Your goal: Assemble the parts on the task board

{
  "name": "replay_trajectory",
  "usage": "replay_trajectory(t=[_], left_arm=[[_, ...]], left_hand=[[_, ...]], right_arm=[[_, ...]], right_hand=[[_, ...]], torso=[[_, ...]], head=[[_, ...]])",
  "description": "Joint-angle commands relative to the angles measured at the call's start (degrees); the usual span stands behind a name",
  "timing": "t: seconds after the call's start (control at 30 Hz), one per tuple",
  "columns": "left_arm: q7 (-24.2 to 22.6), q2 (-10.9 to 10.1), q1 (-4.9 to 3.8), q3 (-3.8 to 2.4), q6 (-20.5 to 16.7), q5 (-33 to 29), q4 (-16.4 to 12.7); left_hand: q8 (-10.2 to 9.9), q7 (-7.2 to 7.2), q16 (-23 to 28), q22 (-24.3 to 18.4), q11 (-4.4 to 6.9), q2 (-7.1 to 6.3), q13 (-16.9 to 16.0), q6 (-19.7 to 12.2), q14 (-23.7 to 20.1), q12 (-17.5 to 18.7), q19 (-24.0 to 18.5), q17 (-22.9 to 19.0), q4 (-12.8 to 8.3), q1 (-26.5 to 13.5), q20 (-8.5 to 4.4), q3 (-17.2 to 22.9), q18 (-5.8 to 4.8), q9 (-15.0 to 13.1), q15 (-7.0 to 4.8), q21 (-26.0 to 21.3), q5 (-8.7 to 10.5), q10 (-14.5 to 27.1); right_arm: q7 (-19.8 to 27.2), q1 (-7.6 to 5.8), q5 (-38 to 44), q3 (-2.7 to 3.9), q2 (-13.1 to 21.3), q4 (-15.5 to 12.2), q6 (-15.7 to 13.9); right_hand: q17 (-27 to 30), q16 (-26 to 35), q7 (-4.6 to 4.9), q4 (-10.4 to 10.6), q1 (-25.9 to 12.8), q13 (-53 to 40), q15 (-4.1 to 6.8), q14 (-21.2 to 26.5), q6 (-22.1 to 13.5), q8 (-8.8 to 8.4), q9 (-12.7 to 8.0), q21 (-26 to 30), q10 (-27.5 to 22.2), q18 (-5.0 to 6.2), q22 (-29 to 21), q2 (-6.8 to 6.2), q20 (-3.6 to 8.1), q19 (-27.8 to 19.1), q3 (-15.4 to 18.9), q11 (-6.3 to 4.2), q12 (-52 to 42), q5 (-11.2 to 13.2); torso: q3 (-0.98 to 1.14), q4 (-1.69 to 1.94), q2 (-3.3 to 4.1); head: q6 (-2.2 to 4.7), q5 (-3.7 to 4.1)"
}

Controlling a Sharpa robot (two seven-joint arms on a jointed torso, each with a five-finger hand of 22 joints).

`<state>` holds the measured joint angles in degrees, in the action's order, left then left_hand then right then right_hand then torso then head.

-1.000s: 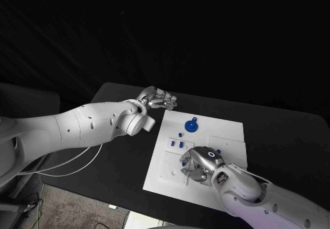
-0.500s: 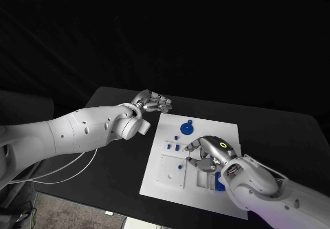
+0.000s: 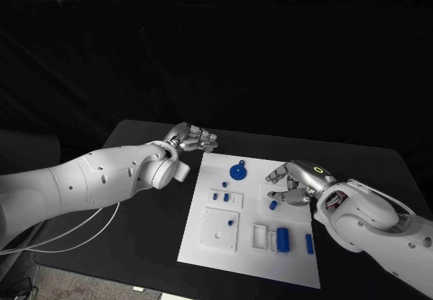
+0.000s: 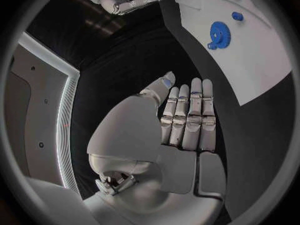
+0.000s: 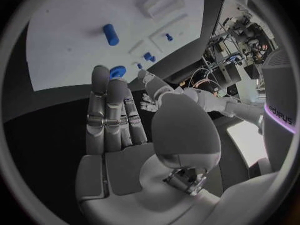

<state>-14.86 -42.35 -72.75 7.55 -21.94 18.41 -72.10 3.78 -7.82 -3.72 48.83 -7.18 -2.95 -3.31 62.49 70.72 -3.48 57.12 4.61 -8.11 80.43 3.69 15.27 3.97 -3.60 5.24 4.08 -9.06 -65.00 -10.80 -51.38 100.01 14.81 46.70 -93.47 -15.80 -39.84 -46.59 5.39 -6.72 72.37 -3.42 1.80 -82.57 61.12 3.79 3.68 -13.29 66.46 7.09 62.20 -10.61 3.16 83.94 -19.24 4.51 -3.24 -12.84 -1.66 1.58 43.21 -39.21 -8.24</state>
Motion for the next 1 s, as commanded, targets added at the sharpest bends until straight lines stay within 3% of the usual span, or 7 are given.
replay_trajectory(t=[0.03,0.17,0.33,0.63,0.7,0.77,1.0], left_arm=[[-0.6,0.1,-0.05,-0.03,0.8,-0.6,-0.1],[-0.7,0.0,-0.04,-0.03,0.8,-0.7,-0.3],[-0.7,0.0,-0.04,-0.02,0.8,-0.8,-0.2],[-0.6,-0.1,-0.04,-0.01,0.9,-0.8,-0.2],[-0.6,-0.1,-0.04,-0.01,0.9,-0.8,-0.2],[-0.6,-0.1,-0.04,-0.01,0.9,-0.8,-0.2],[-0.6,-0.2,-0.04,0.0,0.9,-0.8,-0.2]], left_hand=[[-0.1,-0.07,0.2,-0.2,0.12,0.23,0.0,-0.6,-0.6,0.0,0.1,-0.1,0.1,-0.5,0.31,-0.4,0.86,0.0,0.0,-0.2,-0.18,0.3],[-0.1,-0.07,0.2,-0.2,0.12,0.23,0.0,-0.6,-0.6,0.0,0.1,-0.1,0.1,-0.5,0.31,-0.4,0.86,0.0,0.0,-0.2,-0.18,0.3],[-0.1,-0.02,0.2,-0.8,0.12,0.19,0.0,-0.5,-0.6,0.0,0.2,0.0,0.1,-0.5,0.35,-0.4,0.87,0.0,0.02,-0.2,-0.19,0.3],[-0.1,-0.02,0.2,-0.8,0.12,0.19,0.0,-0.5,-0.6,0.0,0.2,0.0,0.1,-0.5,0.35,-0.4,0.87,0.0,0.02,-0.2,-0.19,0.3],[-0.1,-0.02,0.2,-0.8,0.12,0.19,0.0,-0.5,-0.6,0.0,0.2,0.0,0.1,-0.5,0.35,-0.4,0.87,0.0,0.02,-0.2,-0.19,0.3],[-0.1,-0.02,0.2,-0.8,0.12,0.19,0.0,-0.5,-0.6,0.0,0.2,0.0,0.1,-0.5,0.35,-0.4,0.87,0.0,0.02,-0.2,-0.19,0.3],[-0.1,-0.02,0.2,-0.8,0.12,0.19,0.0,-0.5,-0.6,0.0,0.2,0.0,0.1,-0.5,0.35,-0.4,0.87,0.0,0.02,-0.2,-0.19,0.3]], right_arm=[[1.0,-0.09,0.1,0.09,0.6,0.8,6.5],[0.2,0.09,0.7,0.09,0.8,1.5,9.1],[-0.5,0.84,1.3,0.06,0.8,1.9,11.4],[-1.2,1.71,2.7,-0.38,0.1,2.9,13.4],[-1.4,1.77,3.0,-0.57,-0.1,3.1,13.3],[-1.8,1.88,3.4,-0.86,-0.4,3.3,12.4],[-2.2,2.12,4.0,-1.15,-1.0,3.4,9.3]], right_hand=[[0.1,-0.1,-0.17,0.6,0.8,-0.1,-0.42,0.2,-1.0,-0.22,-0.1,0.3,-1.2,0.77,-0.3,0.17,-0.55,1.9,2.9,0.1,-0.3,0.8],[0.4,0.0,-0.31,2.4,2.3,-0.1,-0.78,0.6,-2.1,-0.18,-0.1,0.9,-2.9,0.91,-0.8,0.5,-0.92,1.7,7.7,0.54,-0.3,1.3],[0.7,0.0,-0.55,4.8,3.6,0.0,-0.91,0.8,-2.8,-0.23,-0.1,1.4,-3.5,0.96,-1.2,0.37,-1.08,1.7,10.6,0.69,-0.2,1.1],[0.8,-0.1,-0.48,4.4,4.3,0.0,-0.79,0.9,-1.9,-0.23,-0.1,1.6,-2.4,0.83,-1.2,1.46,-0.98,1.7,9.6,0.45,-0.3,2.2],[0.8,-0.1,-0.24,3.3,4.2,0.0,-0.66,0.8,-1.4,-0.25,-0.1,1.5,-1.4,0.7,-1.1,1.74,-0.83,1.8,6.0,0.21,-0.2,5.1],[0.9,-0.2,-0.12,2.1,3.0,0.0,-0.69,0.6,-1.1,-0.27,-0.1,1.3,-0.7,0.63,-0.8,1.14,-0.8,1.8,0.9,0.08,-0.2,6.5],[0.8,-0.4,0.35,0.8,0.3,0.0,-0.53,0.3,0.7,-0.23,-0.1,0.6,1.3,0.6,0.2,-0.3,-0.66,1.8,-12.1,-0.36,-0.2,9.5]], torso=[[0.05,0.03,0.06],[-0.03,0.12,0.07],[-0.04,0.16,0.06],[-0.16,0.2,0.02],[-0.15,0.18,0.03],[-0.13,0.19,0.04],[-0.07,0.17,0.05]], head=[[0.12,0.49],[0.12,0.73],[-0.01,0.81],[-0.25,0.89],[-0.32,0.83],[-0.26,0.82],[-0.35,0.73]])
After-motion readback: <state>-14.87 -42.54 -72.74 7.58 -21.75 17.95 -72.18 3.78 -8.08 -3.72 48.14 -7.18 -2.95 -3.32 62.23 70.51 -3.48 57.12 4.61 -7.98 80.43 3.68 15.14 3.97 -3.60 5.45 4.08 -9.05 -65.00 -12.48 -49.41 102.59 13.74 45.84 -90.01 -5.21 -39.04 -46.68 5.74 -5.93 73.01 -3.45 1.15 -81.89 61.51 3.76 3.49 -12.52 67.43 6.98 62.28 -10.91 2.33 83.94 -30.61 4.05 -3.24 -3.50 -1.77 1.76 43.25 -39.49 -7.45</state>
